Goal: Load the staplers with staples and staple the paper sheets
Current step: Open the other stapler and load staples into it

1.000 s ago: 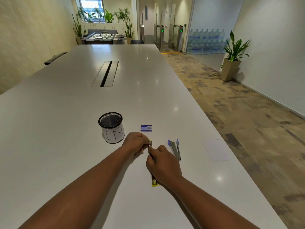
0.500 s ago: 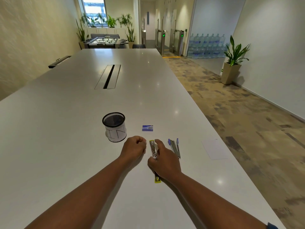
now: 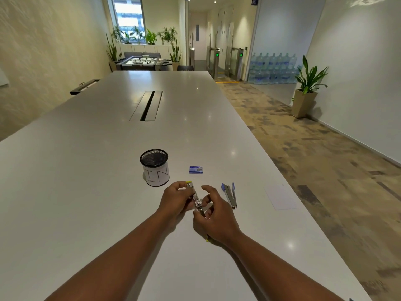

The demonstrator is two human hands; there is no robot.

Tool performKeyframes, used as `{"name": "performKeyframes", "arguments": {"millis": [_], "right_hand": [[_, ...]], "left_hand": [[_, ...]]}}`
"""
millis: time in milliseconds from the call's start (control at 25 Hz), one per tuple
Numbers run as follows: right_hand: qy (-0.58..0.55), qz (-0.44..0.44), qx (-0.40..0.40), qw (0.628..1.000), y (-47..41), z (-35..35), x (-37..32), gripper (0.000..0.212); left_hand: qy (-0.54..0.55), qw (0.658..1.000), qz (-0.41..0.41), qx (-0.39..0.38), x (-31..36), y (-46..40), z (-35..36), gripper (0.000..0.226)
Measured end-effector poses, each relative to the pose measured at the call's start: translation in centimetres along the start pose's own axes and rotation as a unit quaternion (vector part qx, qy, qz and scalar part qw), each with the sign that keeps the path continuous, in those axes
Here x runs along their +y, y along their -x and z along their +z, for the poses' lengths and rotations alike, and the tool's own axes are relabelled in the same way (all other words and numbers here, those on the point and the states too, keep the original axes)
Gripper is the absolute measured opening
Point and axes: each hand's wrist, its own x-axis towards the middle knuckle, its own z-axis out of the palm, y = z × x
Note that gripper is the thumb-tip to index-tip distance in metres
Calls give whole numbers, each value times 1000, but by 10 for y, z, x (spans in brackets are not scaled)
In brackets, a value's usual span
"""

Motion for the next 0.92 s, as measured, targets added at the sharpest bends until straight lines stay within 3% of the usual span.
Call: {"name": "performKeyframes", "arguments": {"millis": [120, 240, 480, 720, 840, 920], "right_hand": [[-7, -14, -18, 1000, 7, -2, 1, 66], [-5, -63, -29, 998, 13, -2, 1, 57], [-77, -49, 50, 995, 11, -1, 6, 38], [-117, -34, 67, 990, 9, -1, 8, 33], [-49, -56, 46, 996, 5, -2, 11, 20], [-19, -63, 17, 998, 4, -1, 9, 25]], "left_hand": [[20, 998, 32, 52, -1, 1, 0, 26], [30, 993, 61, 94, -3, 0, 0, 24], [25, 991, 79, 101, -5, -2, 0, 26], [22, 995, 78, 55, -6, 3, 3, 23], [19, 997, 73, -19, -6, 9, 1, 26], [26, 994, 64, -84, -7, 13, 1, 24]]}}
